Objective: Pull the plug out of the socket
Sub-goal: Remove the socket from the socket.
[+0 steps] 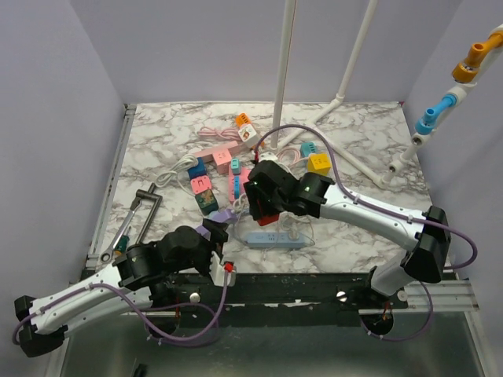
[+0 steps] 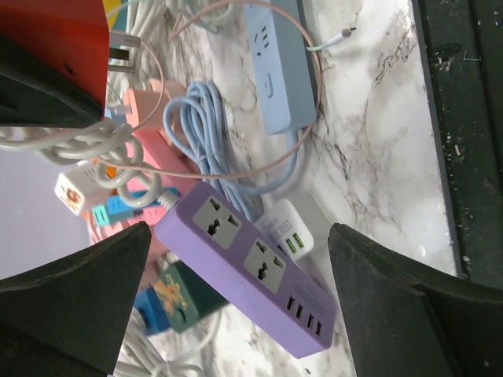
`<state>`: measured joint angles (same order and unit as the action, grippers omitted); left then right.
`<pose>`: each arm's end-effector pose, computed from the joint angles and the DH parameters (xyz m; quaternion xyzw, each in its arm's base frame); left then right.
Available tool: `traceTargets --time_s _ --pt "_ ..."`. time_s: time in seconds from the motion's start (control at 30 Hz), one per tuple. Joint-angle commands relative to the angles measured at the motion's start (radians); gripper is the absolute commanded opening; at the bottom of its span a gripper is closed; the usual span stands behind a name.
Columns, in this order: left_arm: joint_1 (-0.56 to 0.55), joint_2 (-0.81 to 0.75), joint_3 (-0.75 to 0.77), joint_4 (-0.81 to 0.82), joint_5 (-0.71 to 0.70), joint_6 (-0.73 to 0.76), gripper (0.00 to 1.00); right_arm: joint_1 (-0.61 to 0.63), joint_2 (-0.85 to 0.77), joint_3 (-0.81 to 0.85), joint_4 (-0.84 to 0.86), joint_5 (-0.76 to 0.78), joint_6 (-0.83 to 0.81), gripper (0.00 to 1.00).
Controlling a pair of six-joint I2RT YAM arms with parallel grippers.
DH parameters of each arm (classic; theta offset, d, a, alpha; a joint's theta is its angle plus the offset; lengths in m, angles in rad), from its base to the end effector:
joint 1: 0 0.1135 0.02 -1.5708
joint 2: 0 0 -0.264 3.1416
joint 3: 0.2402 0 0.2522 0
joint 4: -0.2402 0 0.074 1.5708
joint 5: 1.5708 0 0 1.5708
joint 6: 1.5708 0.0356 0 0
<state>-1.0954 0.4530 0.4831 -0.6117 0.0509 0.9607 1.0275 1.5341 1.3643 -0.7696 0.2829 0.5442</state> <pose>0.0520 -0.1050 0.2362 0.7597 0.4441 -0.0543 0.4719 0.1769 0.2737 0.3077 -0.1827 0.9242 0.1227 0.3121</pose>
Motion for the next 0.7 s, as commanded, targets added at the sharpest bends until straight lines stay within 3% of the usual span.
traceTargets --time_s 0.0,0.27,0.5,0.67 --pt "0.013 -0.04 0.065 -0.029 -0.123 -0.206 0.98 0.082 0.01 0.112 0.012 0.076 -0.078 0.01" --pt "0.068 -0.103 0.099 0.289 -0.277 -0.333 0.99 0.207 -0.054 0.083 0.063 0.089 -0.182 0.01" --pt "0.148 -0.067 0.145 0.223 0.073 -0.398 0.99 0.294 -0.073 0.046 0.132 0.104 -0.295 0.01" --pt "0.295 -0.018 0.187 0.119 0.361 -0.424 0.98 0.327 -0.213 -0.102 0.273 0.097 -0.376 0.01"
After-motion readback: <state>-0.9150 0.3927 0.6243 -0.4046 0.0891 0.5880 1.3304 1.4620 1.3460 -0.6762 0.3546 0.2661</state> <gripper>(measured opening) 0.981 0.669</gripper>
